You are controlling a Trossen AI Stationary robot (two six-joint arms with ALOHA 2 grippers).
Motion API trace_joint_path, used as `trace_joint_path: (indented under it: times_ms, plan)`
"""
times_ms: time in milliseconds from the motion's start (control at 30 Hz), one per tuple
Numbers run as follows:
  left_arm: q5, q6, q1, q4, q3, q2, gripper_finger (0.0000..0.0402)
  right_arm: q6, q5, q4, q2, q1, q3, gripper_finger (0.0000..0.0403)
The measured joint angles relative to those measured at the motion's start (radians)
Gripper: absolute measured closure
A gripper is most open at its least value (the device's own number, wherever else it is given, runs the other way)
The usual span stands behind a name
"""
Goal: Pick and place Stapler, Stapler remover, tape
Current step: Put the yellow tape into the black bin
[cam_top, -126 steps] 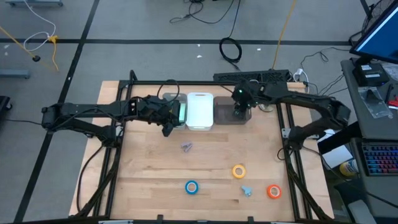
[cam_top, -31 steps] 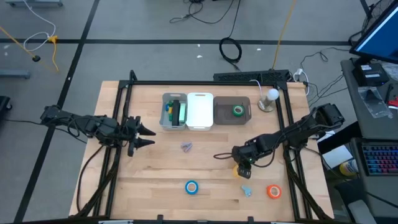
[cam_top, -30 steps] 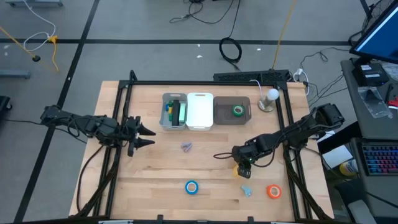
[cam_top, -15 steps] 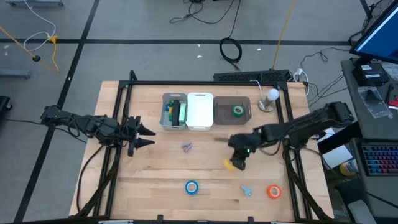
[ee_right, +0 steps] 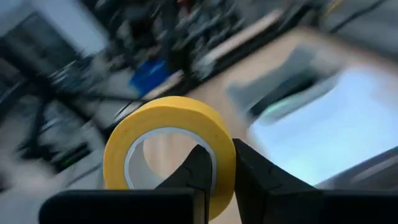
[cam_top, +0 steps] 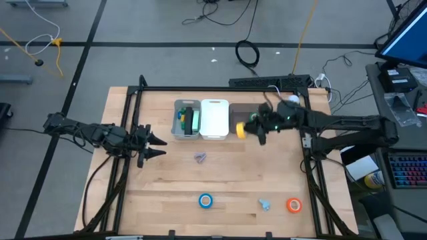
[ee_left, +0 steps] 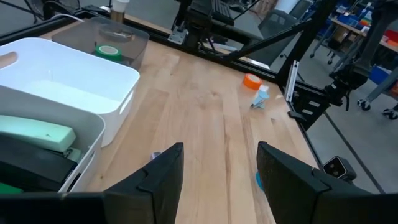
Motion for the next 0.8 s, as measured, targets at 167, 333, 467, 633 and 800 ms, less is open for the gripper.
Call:
trace_joint_path:
  times_ms: [167, 333, 467, 633, 800]
  plan:
    - [0.000, -0.002, 0.000, 0.000, 0.000, 0.000, 0.0199, -0.184, 0.142, 0.026, 0.000, -0.091, 0.000, 0.0371]
    - [0.000, -0.002, 0.000, 0.002, 0.000, 0.000, 0.0199, -0.349, 0.280, -0.010, 0.040, -0.165, 0.000, 0.0371]
    - [0.000, -0.003, 0.000, 0.002, 0.000, 0.000, 0.0199, -0.412, 0.303, -0.028, 0.093, -0.225, 0.000, 0.0371]
    - [0.000, -0.003, 0.000, 0.002, 0.000, 0.000, 0.0199, -0.461, 0.302, -0.083, 0.171, -0.278, 0.000, 0.0371]
    - [0.000, -0.003, 0.000, 0.002, 0.000, 0.000, 0.0199, -0.498, 0.302, -0.146, 0.247, -0.303, 0.000, 0.0371]
